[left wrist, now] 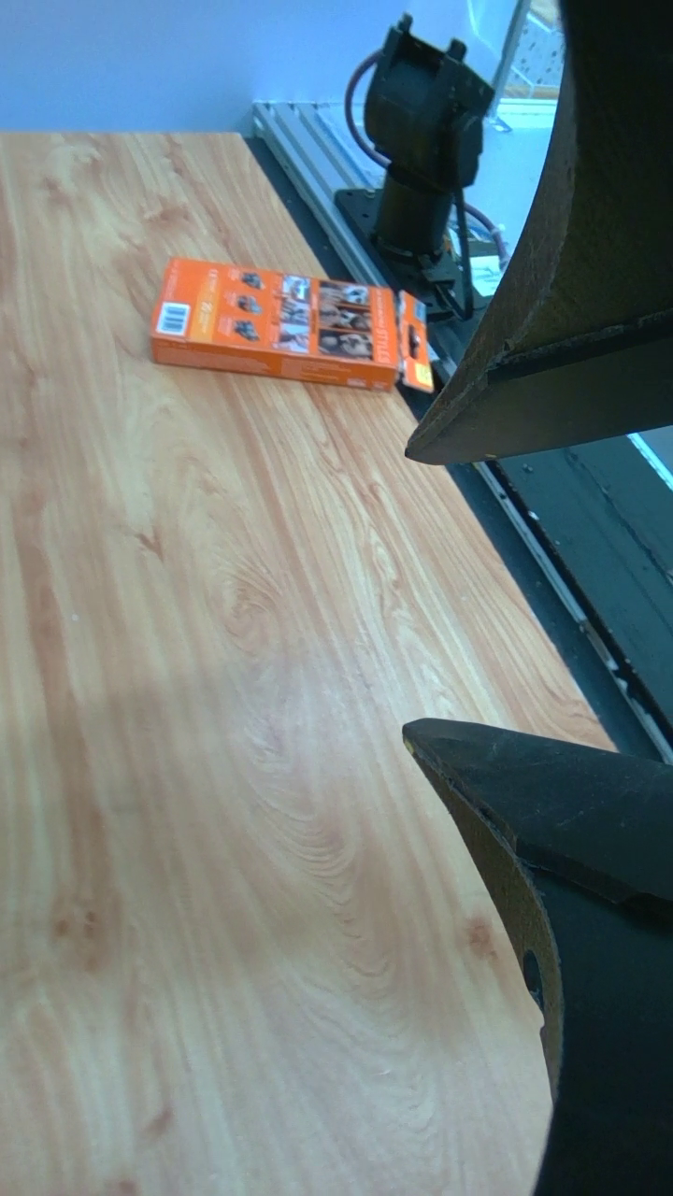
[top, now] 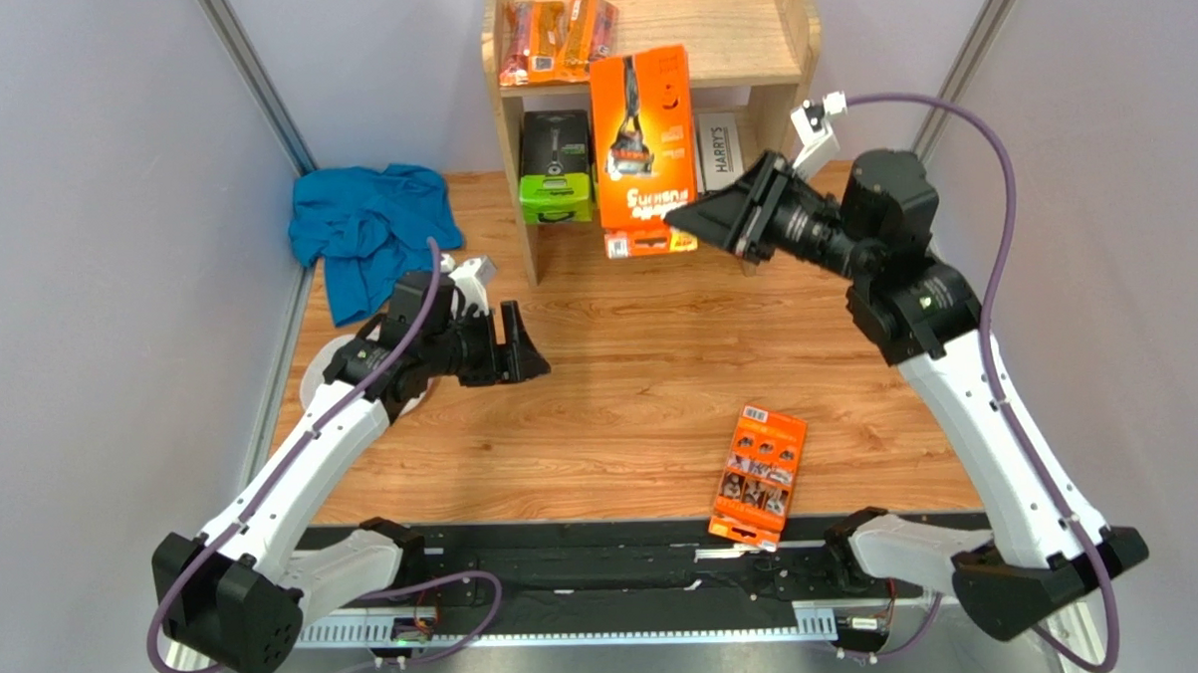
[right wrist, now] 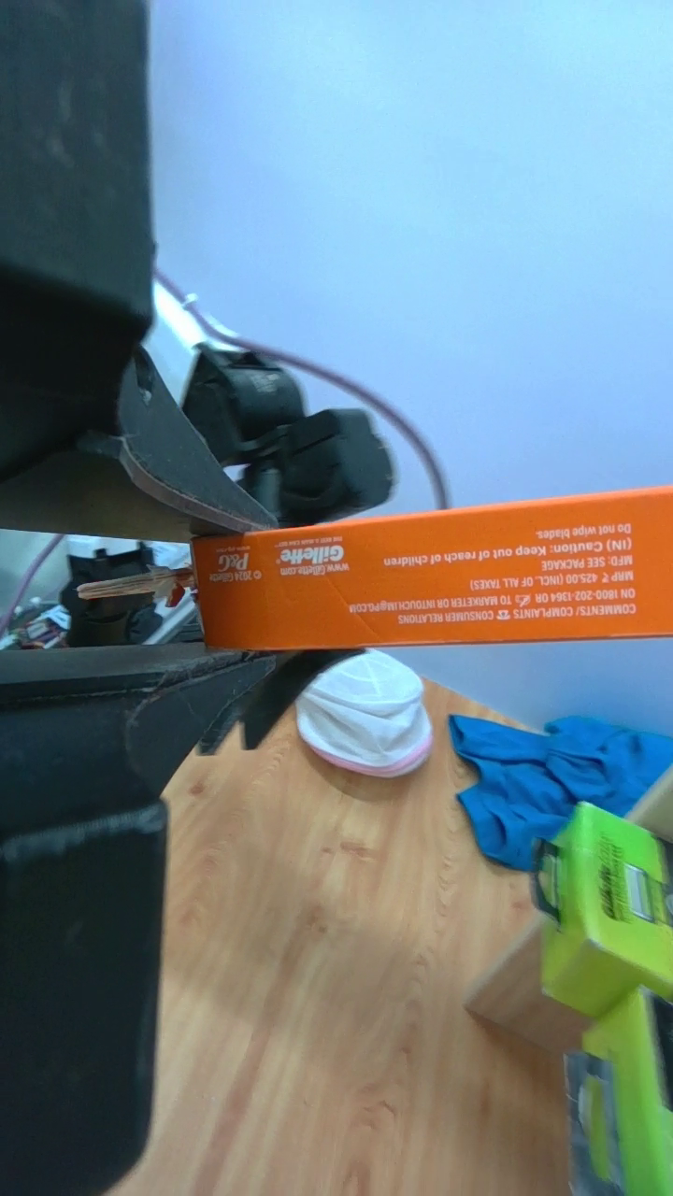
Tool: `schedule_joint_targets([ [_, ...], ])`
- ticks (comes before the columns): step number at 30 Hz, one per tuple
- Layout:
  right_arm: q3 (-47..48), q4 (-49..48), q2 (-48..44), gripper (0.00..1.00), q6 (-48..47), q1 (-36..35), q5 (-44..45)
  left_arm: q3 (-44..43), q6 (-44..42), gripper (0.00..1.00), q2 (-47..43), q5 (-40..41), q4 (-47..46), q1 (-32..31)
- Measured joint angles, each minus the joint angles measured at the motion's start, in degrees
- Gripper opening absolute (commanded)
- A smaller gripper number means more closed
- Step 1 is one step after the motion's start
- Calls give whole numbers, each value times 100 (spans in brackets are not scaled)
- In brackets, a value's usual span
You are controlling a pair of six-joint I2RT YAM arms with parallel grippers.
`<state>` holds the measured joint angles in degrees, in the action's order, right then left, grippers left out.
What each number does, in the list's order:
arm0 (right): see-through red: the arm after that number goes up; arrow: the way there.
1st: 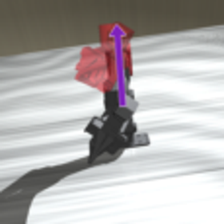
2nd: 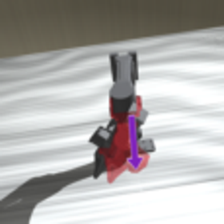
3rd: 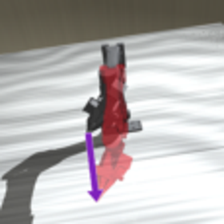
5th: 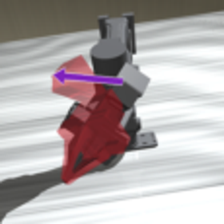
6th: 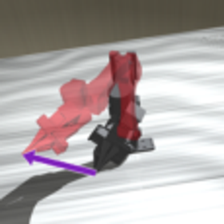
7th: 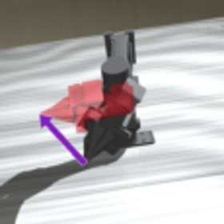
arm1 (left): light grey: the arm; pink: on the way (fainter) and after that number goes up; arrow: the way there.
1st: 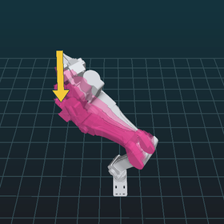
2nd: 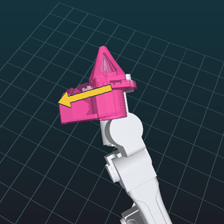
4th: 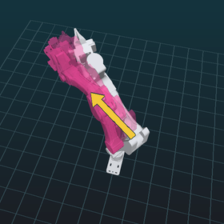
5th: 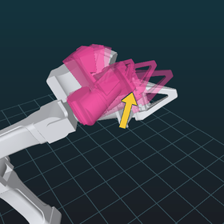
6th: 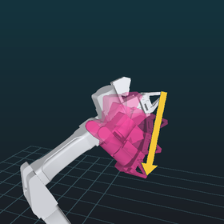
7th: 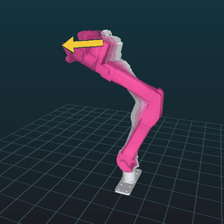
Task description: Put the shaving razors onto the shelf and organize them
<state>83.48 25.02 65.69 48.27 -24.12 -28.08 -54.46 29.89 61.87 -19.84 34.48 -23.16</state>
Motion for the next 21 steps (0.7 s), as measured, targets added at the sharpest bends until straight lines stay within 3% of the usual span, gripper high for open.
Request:
schedule_joint_targets([
  [13, 3287, 308, 2319, 0, 249, 837, -544, 448, -4, 74, -334, -66, 42, 0],
  [21, 4223, 470, 3257, 0, 551, 1198, -702, 588, -2, 74, -291, -146, -46, 0],
])
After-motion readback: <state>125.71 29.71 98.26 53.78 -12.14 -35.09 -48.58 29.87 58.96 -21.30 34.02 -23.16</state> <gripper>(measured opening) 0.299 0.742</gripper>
